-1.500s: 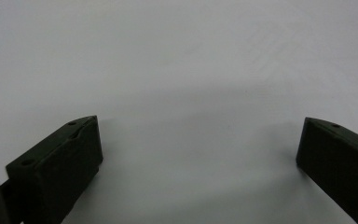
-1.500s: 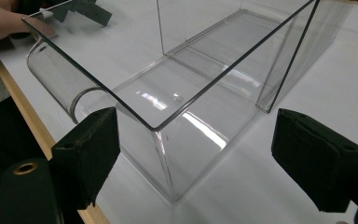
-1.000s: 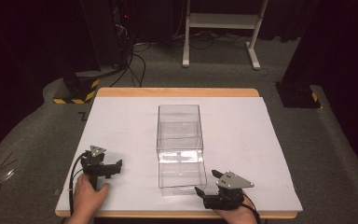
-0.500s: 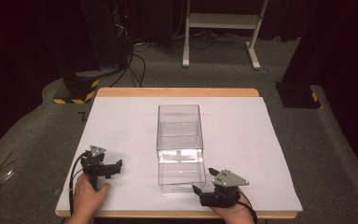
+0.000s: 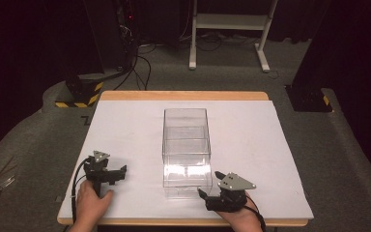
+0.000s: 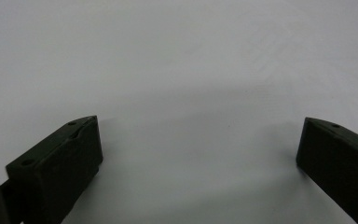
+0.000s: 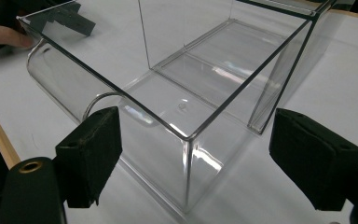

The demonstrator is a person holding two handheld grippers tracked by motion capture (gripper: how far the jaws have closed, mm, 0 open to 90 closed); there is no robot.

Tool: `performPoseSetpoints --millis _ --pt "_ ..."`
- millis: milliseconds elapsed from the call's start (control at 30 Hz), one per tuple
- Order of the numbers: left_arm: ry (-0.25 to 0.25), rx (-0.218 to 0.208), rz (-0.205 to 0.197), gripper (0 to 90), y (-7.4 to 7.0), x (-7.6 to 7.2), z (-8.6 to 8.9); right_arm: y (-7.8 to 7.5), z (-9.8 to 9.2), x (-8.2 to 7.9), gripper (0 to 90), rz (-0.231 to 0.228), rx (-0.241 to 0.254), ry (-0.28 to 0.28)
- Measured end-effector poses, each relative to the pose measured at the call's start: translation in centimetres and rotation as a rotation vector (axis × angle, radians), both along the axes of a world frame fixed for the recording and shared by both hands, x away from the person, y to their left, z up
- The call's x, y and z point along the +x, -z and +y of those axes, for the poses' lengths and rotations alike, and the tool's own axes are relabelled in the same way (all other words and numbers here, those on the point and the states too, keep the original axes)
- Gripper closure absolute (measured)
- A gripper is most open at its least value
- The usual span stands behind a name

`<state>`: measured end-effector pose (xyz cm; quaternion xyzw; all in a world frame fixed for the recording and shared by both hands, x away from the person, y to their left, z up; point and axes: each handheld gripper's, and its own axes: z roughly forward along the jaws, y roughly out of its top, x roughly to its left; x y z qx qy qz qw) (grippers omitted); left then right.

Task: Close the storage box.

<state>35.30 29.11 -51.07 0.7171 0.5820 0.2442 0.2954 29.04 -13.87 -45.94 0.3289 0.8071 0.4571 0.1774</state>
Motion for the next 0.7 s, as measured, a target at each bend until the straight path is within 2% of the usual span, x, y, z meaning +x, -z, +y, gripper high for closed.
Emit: performPoseSetpoints --millis 700 --pt "0.0 0.0 0.0 0.5 0.0 0.0 0.0 -0.1 0.0 1.2 17.0 0.007 -0.015 0.0"
